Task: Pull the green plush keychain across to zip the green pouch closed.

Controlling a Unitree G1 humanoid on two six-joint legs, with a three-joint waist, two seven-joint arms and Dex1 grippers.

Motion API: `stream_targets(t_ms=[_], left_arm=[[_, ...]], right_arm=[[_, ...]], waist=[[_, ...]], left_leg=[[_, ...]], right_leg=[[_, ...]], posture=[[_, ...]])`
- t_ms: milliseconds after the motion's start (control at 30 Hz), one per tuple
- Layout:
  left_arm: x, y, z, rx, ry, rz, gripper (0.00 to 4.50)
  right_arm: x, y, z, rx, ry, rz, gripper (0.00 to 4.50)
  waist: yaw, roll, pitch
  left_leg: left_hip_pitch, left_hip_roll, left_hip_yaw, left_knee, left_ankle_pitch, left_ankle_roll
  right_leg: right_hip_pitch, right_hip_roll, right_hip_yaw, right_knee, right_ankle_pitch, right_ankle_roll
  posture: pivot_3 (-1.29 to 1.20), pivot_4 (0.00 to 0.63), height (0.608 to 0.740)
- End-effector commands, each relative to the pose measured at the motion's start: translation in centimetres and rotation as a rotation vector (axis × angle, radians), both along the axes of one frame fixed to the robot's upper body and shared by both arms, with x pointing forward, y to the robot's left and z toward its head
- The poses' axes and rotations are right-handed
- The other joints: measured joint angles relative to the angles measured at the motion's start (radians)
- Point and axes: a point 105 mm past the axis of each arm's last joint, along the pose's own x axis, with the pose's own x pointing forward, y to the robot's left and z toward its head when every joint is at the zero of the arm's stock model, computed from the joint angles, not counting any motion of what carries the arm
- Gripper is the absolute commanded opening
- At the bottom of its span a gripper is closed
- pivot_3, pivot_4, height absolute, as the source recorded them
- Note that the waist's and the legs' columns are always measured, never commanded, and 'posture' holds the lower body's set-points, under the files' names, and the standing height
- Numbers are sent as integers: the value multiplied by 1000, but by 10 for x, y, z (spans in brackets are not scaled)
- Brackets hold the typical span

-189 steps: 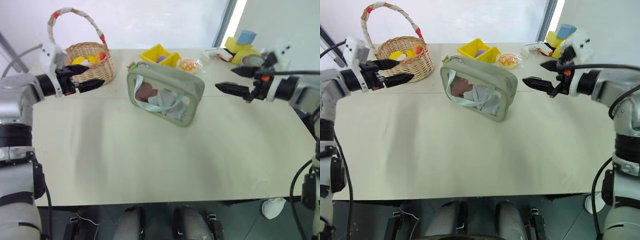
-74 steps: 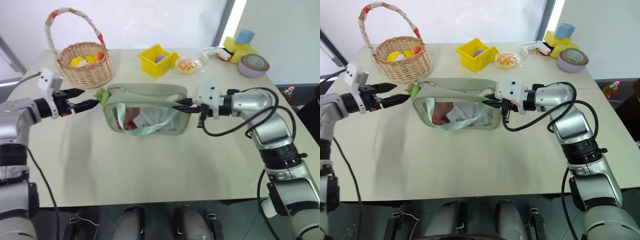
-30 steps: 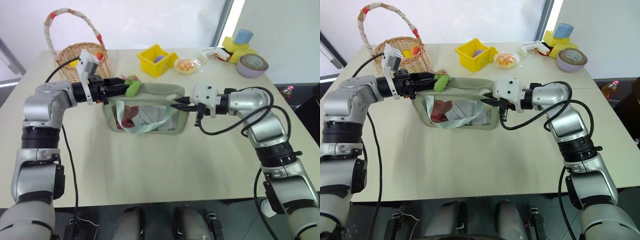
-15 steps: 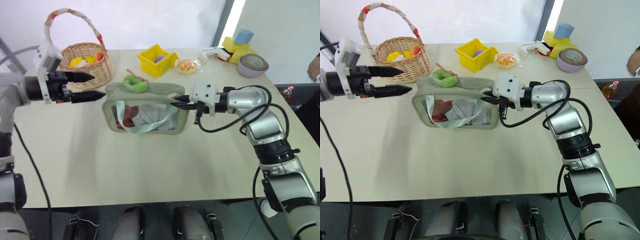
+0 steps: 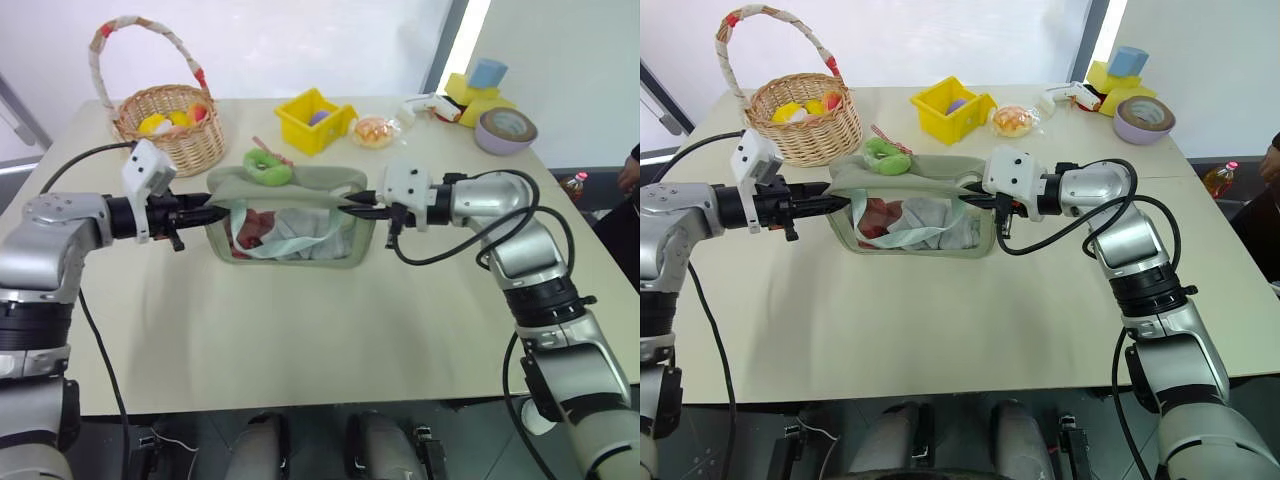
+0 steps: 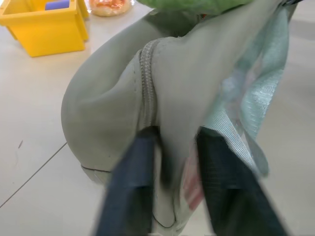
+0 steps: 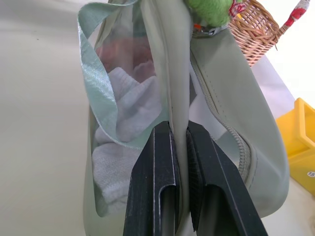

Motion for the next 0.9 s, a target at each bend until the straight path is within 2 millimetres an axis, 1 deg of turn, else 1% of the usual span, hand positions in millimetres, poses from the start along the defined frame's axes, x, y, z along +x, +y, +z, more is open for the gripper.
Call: stream_targets(t_ms=[33,167,200,233,267,333,367,433,467,500,533,567,600,633,667,733,833,900], left_arm=[[-2,2,15,23,-45,-7,96],[-5,-3,11,36,-37,-34,96],[-4,-3,10,35,-37,-34,0],[-4,-4,10,33,-38,-35,0],[-4,-4,9,32,-38,-36,0],[-4,-4,7,37,-39,-35,0],[-3,-4,7,35,-40,-35,0],[-3,-4,6,33,-42,-34,0],[-4,-3,6,33,-42,-33,0],[-4,-3,6,34,-42,-34,0],[-4,-3,5,38,-44,-35,0],[-4,-3,5,40,-45,-37,0],[-4,-3,5,42,-46,-38,0],[-5,-3,6,47,-48,-41,0],[-4,-3,6,51,-49,-42,0],[-3,-2,8,52,-52,-42,0],[-2,-3,10,54,-57,-42,0],[-2,-4,10,53,-58,-45,0]], right_arm=[[-2,0,10,7,-36,2,0],[-5,-1,11,15,9,7,0],[-6,-2,12,15,16,8,782],[-6,-3,14,13,15,3,1106],[-6,-4,16,12,12,-2,1570],[-8,-11,23,-23,20,-10,2679],[-10,-13,36,-11,36,-3,3091],[-13,-14,50,10,56,9,3091],[-15,-10,61,49,60,22,3091],[-16,-1,74,113,68,42,3091],[-18,12,88,195,85,70,3091],[-21,25,98,268,116,106,3091],[-23,34,103,310,141,127,3091],[-22,43,105,339,163,131,3091],[-19,53,103,338,174,125,3091],[-13,68,92,298,206,102,3091],[-7,79,78,262,256,72,3091],[-6,81,70,232,292,72,3091]], waist=[[0,0,0],[0,0,0],[0,0,0],[0,0,0],[0,0,0],[2,0,0],[3,0,0],[2,1,0],[2,1,0],[2,1,0],[0,1,0],[-6,1,0],[-7,1,0],[-6,1,0],[-4,1,0],[1,1,0],[4,1,0],[3,1,0]], left_leg=[[0,0,0,0,0,0],[0,0,0,0,0,0],[0,0,0,0,0,0],[0,0,0,0,0,1],[0,0,0,0,0,1],[0,0,0,0,-1,1],[0,0,0,0,-1,1],[0,0,0,0,-1,2],[0,0,0,0,-1,2],[0,0,0,0,-1,2],[0,0,0,0,-1,2],[0,0,0,0,-1,2],[1,0,0,0,-1,1],[1,0,0,0,0,1],[1,1,0,-1,0,0],[0,1,0,-1,0,0],[0,-1,0,0,0,1],[-1,-1,0,0,-1,1]], right_leg=[[0,0,0,0,0,0],[0,0,0,0,0,0],[0,0,0,0,0,0],[0,0,0,0,0,0],[0,0,0,0,0,0],[0,0,0,0,0,0],[0,0,0,0,0,0],[0,-1,0,0,0,0],[0,0,0,0,0,0],[0,0,0,0,0,0],[0,0,0,0,0,0],[0,0,0,0,0,0],[0,1,0,0,0,0],[0,1,0,0,0,0],[0,1,0,1,0,0],[0,0,-1,0,0,0],[0,-3,-1,0,0,0],[0,-3,-1,0,0,0]], posture=[[0,150,739],[0,150,739],[0,150,739],[0,150,739],[0,150,739],[0,150,739],[0,150,739],[0,150,739],[0,150,739],[0,150,739],[0,150,739],[0,150,739],[0,150,739],[0,150,739],[0,150,739],[0,150,739],[0,150,739],[0,150,739]])
